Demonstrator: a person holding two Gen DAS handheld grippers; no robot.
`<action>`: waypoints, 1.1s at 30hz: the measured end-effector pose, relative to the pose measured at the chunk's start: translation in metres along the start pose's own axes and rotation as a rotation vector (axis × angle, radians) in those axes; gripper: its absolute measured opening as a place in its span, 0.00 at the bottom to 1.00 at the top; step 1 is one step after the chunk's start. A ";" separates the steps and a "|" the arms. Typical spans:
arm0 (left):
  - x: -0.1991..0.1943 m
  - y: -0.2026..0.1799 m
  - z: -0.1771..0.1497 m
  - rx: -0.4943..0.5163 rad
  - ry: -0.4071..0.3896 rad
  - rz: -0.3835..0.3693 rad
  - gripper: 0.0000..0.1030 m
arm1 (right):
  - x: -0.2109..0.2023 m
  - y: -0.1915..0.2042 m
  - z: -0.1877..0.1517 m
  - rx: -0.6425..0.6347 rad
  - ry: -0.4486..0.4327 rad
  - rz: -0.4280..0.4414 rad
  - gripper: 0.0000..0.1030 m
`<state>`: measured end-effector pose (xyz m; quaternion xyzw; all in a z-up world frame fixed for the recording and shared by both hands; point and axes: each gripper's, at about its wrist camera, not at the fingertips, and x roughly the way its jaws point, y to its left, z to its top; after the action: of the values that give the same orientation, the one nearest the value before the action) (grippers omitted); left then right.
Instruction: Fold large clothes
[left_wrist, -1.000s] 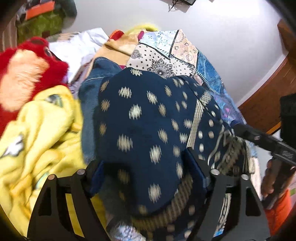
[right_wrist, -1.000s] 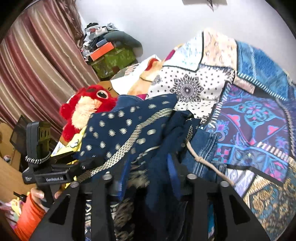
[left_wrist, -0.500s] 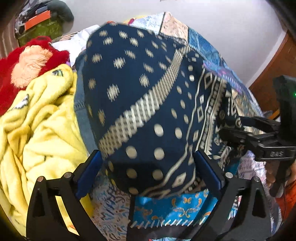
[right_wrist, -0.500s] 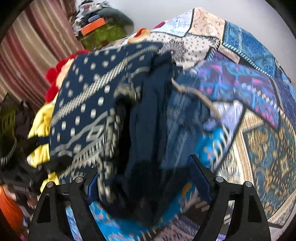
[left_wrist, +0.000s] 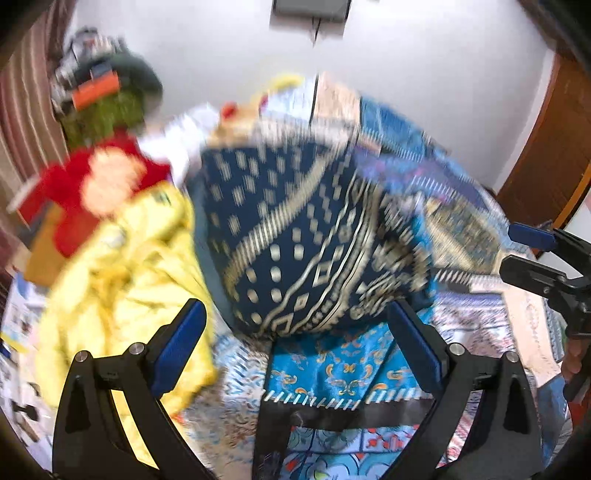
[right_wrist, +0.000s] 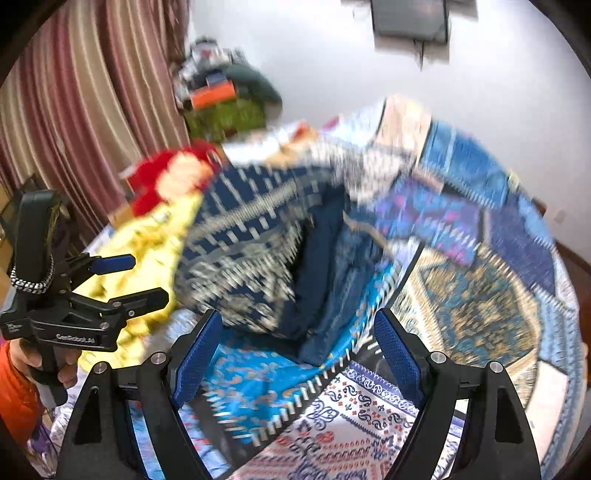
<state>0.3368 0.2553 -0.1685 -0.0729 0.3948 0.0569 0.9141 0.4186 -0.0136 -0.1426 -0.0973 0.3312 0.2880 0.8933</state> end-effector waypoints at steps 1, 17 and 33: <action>-0.017 -0.002 0.003 0.003 -0.034 0.001 0.97 | -0.019 0.007 0.003 -0.001 -0.043 0.004 0.80; -0.277 -0.062 -0.021 0.072 -0.625 0.021 0.97 | -0.254 0.104 -0.010 -0.044 -0.582 -0.013 0.80; -0.312 -0.090 -0.070 0.095 -0.704 0.026 0.97 | -0.296 0.136 -0.062 -0.029 -0.623 -0.082 0.84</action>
<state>0.0887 0.1394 0.0200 -0.0014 0.0585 0.0718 0.9957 0.1241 -0.0584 0.0041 -0.0306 0.0331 0.2725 0.9611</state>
